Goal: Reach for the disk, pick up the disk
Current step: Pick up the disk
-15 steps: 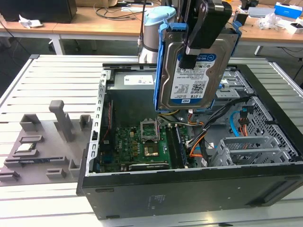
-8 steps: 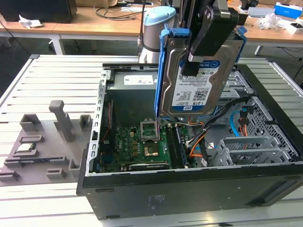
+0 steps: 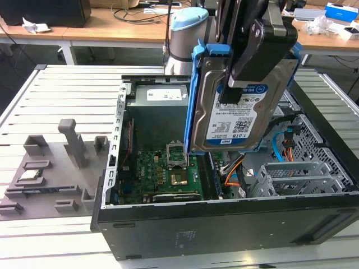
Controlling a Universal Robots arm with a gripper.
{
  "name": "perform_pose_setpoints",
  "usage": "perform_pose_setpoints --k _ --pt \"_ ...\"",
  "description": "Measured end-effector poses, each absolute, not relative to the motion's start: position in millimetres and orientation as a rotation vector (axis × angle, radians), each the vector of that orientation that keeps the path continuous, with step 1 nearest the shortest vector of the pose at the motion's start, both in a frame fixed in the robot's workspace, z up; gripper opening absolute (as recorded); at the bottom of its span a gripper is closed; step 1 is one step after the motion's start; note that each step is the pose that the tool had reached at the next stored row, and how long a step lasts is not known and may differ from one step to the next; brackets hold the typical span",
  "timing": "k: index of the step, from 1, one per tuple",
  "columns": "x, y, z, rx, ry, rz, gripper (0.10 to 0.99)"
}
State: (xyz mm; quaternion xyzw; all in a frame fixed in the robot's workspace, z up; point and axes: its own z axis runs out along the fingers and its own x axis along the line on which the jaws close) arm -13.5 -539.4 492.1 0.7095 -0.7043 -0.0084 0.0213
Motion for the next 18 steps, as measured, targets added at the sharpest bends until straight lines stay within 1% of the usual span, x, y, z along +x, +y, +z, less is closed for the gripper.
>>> perform_pose_setpoints --k 18 --pt "-13.5 -583.1 491.9 2.199 -2.183 -0.026 0.361"
